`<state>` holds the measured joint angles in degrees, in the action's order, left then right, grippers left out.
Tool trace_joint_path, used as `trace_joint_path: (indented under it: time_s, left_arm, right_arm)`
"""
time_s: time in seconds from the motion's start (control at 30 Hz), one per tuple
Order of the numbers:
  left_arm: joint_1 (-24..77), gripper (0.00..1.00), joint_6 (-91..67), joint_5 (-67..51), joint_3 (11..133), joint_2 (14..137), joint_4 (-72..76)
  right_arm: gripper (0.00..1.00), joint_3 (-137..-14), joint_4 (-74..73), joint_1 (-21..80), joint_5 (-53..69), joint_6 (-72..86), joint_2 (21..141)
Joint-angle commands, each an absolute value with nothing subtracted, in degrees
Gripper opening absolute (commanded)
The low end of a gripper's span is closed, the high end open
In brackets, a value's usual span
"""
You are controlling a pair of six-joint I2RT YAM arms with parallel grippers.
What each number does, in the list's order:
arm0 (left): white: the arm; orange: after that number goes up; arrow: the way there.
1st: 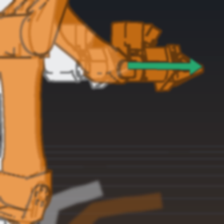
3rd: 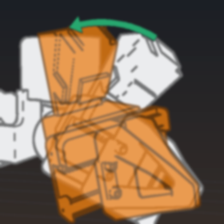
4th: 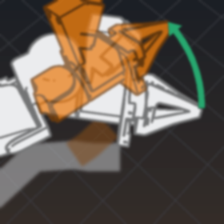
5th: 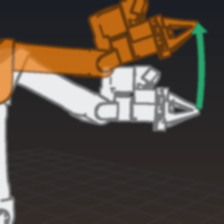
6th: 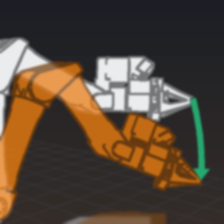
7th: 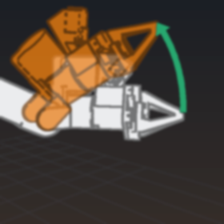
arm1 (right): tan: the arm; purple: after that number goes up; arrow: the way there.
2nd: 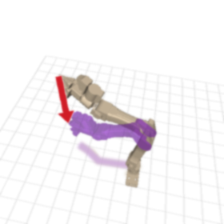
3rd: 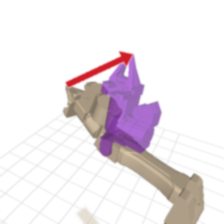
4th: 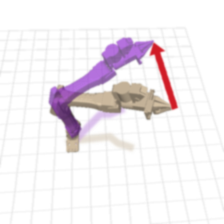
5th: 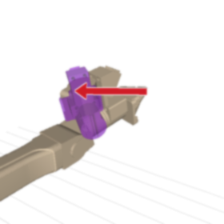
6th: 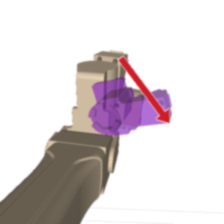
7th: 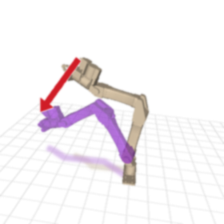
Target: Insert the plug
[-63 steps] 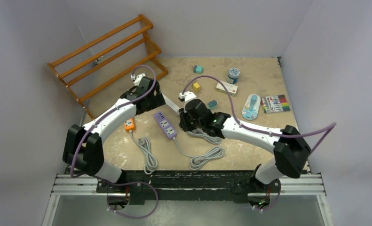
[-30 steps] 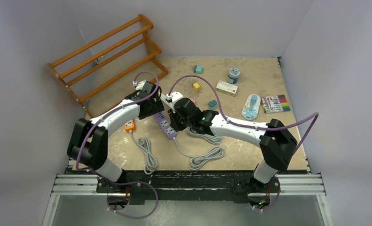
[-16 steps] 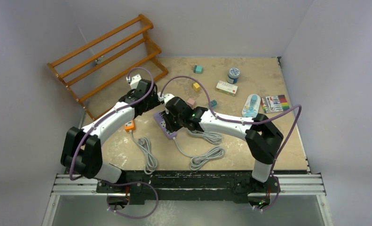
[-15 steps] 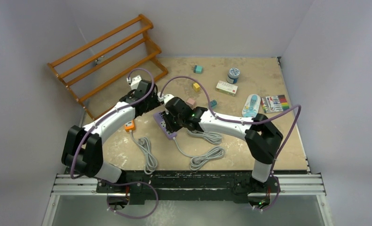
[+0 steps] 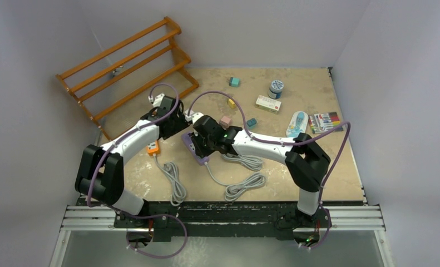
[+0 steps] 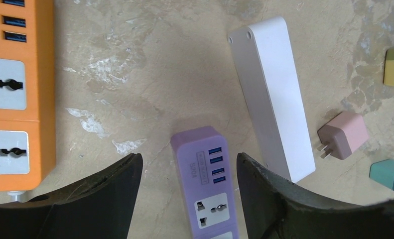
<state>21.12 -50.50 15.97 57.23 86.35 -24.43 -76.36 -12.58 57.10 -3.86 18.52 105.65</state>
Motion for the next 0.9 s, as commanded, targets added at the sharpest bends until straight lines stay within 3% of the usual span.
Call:
trace_joint_path:
  time_s: [0.0, 0.47, 0.67, 0.87]
  left_arm:
    - [20.9, 0.68, -51.5, 13.8, 56.9, 87.3, -22.2]
    - [20.9, 0.68, -51.4, 11.5, 56.9, 88.9, -21.6]
    - [20.9, 0.69, -50.6, 5.5, 60.0, 95.7, -23.0]
    - [21.0, 0.71, -52.1, 7.4, 62.7, 98.4, -26.0]
  right_arm:
    - [0.00, -79.2, -11.9, 57.4, -6.0, 19.5, 105.9]
    - [0.00, -79.5, -10.3, 57.4, -8.4, 21.0, 103.4]
    - [0.00, -78.2, -8.8, 57.4, -10.5, 21.0, 99.7]
    - [0.00, -76.1, -8.3, 57.5, -10.5, 20.9, 97.5]
